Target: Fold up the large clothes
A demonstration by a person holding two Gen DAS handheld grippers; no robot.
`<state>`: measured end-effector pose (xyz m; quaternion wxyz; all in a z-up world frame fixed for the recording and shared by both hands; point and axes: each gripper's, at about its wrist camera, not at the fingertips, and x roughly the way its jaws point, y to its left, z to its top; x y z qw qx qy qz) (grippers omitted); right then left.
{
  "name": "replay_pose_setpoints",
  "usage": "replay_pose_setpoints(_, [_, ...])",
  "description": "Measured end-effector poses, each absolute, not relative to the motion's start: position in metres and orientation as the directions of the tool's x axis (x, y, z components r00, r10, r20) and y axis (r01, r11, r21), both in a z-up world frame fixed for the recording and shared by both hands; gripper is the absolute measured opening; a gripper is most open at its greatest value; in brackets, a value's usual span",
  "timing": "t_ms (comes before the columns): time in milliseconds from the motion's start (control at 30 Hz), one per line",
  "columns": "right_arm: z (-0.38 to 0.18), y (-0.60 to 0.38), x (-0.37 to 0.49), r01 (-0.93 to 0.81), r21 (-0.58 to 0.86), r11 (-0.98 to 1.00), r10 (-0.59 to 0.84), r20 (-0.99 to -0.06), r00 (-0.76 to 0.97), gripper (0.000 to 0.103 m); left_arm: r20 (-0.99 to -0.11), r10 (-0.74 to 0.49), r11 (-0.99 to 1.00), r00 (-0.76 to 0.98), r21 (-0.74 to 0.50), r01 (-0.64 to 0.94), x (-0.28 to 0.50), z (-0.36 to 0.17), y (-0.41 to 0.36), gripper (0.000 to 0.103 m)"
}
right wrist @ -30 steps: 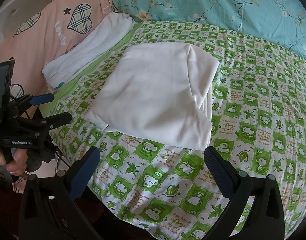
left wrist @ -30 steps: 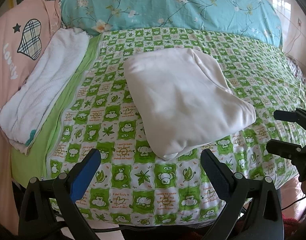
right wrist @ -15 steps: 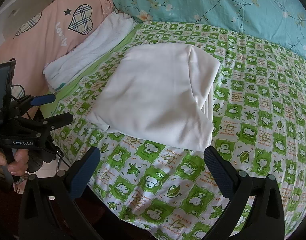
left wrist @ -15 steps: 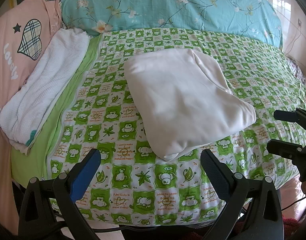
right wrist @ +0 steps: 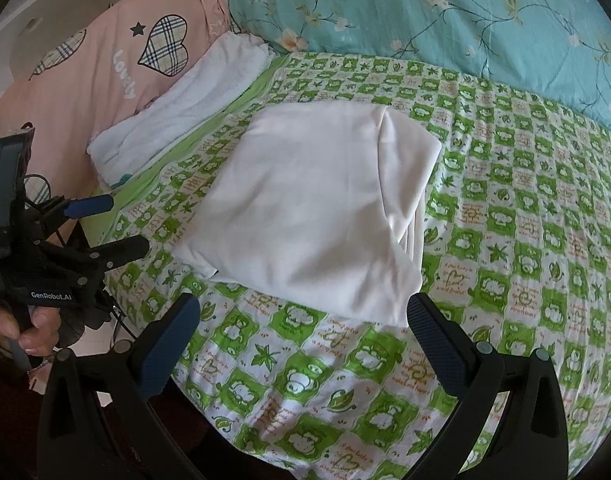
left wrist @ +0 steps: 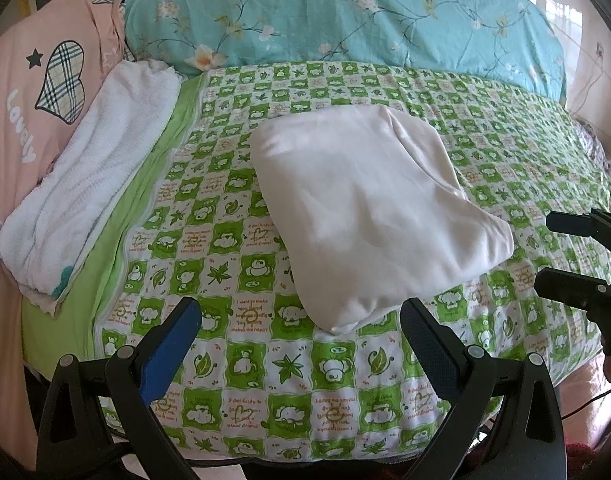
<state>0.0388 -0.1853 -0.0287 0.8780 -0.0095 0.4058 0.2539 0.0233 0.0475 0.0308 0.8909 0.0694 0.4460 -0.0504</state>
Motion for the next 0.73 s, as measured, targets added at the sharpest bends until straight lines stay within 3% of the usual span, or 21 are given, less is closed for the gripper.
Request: replay_pose_setpoints(733, [-0.032,-0.183,0.054,-0.449,0.205,0.870,0.447,-0.714,0.540,0.103,-0.804,-0.018,0.987,0.595,0.080,0.139,0.035,0.026,0.041,0.100])
